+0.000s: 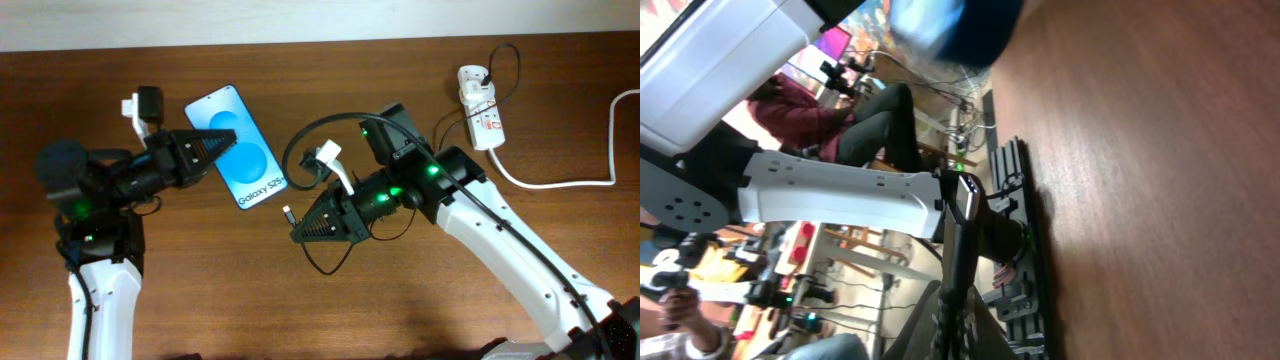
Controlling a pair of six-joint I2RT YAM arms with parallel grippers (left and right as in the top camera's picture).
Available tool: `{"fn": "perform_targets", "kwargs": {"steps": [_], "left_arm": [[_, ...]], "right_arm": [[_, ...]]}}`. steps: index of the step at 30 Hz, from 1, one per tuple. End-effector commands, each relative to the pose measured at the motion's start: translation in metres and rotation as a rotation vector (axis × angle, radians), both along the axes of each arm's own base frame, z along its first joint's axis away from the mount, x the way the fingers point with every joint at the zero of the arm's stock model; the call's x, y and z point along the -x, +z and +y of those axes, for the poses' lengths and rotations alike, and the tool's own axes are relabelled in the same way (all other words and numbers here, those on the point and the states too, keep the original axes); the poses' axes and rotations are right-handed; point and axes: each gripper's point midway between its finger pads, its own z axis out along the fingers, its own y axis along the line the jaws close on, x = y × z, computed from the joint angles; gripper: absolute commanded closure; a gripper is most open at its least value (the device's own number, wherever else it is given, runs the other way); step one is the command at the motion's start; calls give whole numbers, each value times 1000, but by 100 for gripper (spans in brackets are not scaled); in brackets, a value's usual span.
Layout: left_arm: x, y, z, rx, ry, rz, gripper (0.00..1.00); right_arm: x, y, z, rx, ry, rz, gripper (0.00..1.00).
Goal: Plug charger to phone and switch on socket
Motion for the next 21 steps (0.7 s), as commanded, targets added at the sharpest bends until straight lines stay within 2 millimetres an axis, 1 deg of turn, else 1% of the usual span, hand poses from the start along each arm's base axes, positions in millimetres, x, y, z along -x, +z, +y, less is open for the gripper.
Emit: {"fn": "perform_targets", "kwargs": {"steps": [1, 4, 6, 15, 19, 21], "left_arm": [[-8, -1, -10, -6, -10, -11, 100], [-15, -15, -12, 4, -22, 51, 100], [-17, -20, -12, 7, -22, 74, 100], [-16, -20, -13, 2, -27, 65, 100], [-13, -20, -23, 1, -58, 65, 100], [-12, -20, -24, 1, -61, 65, 100]], "right_arm": [[5, 5, 2, -41, 35, 34, 96], [4, 4, 3, -36, 29, 19, 96], [3, 4, 3, -39, 30, 17, 96], [0, 6, 5, -54, 29, -9, 96], [-1, 6, 5, -53, 27, -13, 96], [-1, 6, 5, -53, 27, -13, 96]]}}
